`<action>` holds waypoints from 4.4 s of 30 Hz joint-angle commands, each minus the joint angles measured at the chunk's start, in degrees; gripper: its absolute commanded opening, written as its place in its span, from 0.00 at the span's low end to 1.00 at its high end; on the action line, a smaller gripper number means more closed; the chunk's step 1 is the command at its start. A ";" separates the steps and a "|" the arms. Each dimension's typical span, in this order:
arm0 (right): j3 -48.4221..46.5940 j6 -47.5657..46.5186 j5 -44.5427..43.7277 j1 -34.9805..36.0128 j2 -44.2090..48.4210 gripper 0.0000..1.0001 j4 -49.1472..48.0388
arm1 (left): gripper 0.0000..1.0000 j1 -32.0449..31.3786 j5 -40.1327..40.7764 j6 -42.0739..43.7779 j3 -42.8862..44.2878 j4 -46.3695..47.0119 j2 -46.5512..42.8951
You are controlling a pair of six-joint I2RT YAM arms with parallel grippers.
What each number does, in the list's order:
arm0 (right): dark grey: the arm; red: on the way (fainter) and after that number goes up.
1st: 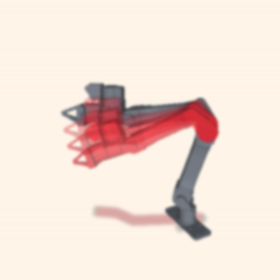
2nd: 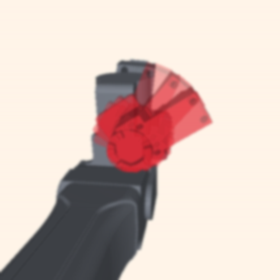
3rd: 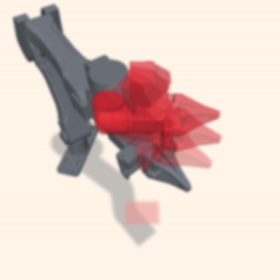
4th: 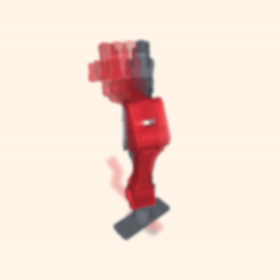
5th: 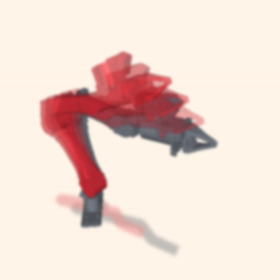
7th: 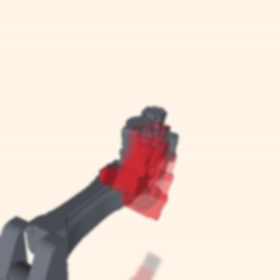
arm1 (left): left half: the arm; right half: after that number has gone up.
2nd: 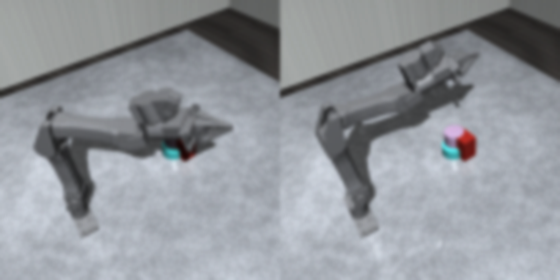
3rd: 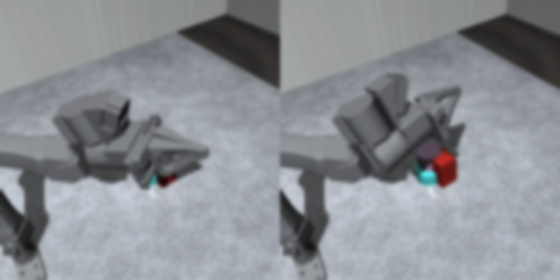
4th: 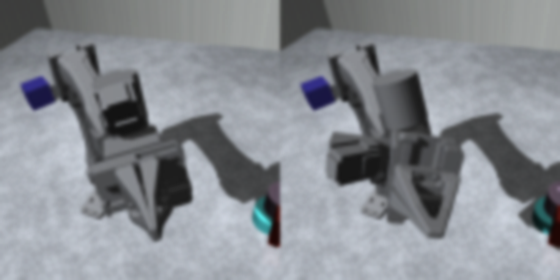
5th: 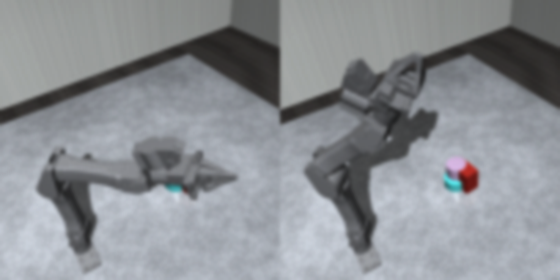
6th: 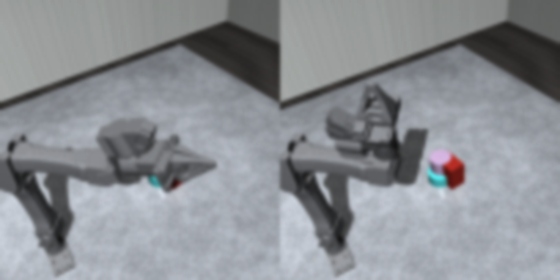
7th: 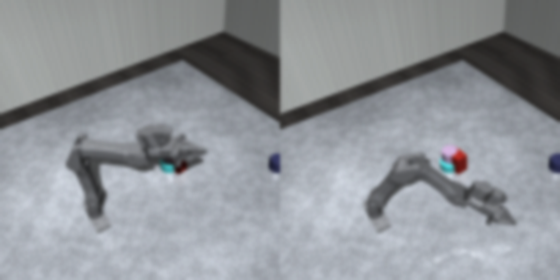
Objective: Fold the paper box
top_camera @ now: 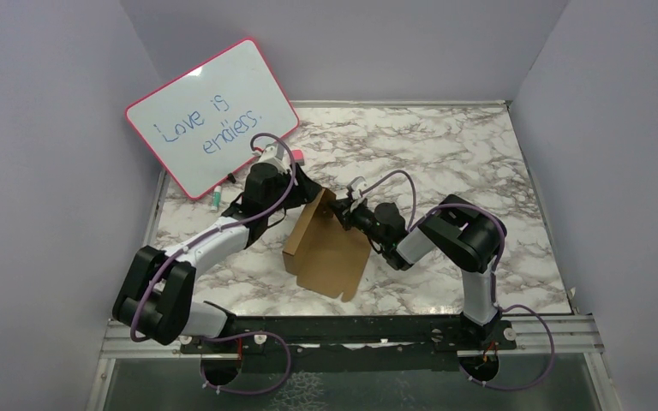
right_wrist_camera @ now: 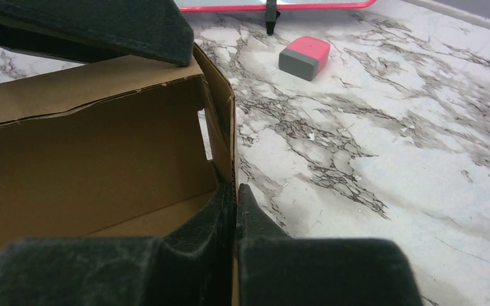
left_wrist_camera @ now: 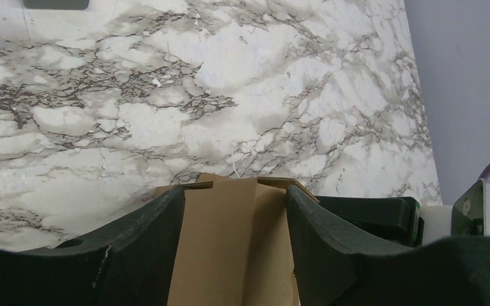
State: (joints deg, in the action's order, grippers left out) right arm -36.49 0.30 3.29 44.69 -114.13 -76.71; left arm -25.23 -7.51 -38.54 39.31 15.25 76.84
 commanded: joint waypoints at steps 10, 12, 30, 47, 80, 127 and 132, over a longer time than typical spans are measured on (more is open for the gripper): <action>-1.36 -2.48 2.52 0.44 -1.79 0.07 5.20 | 0.54 0.19 -1.72 -0.52 1.71 4.76 4.25; -1.46 -2.56 2.51 0.48 -1.77 0.07 5.31 | 0.53 0.19 -1.63 -0.57 1.31 4.91 4.76; 0.42 -4.15 3.59 0.33 0.77 0.23 4.72 | 0.46 0.19 -1.78 2.88 -1.58 5.81 5.15; 1.93 -6.82 12.04 -11.71 14.29 0.36 15.16 | 0.45 0.18 -2.81 4.88 -1.38 5.78 6.27; -8.16 1.37 37.95 -9.81 3.38 0.50 16.40 | 0.45 0.19 -9.15 3.31 -1.45 7.41 6.92; -6.35 7.45 19.81 -7.23 4.25 0.22 5.38 | 0.48 0.09 -26.39 -6.46 -0.94 11.35 9.06; -5.63 7.93 16.35 -7.25 5.32 0.12 5.74 | 0.48 0.10 -28.17 -7.50 -1.34 12.89 9.34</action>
State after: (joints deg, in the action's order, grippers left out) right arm -41.93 6.94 26.50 37.08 -111.90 -65.14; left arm -23.92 -27.16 -43.00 39.42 28.18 85.34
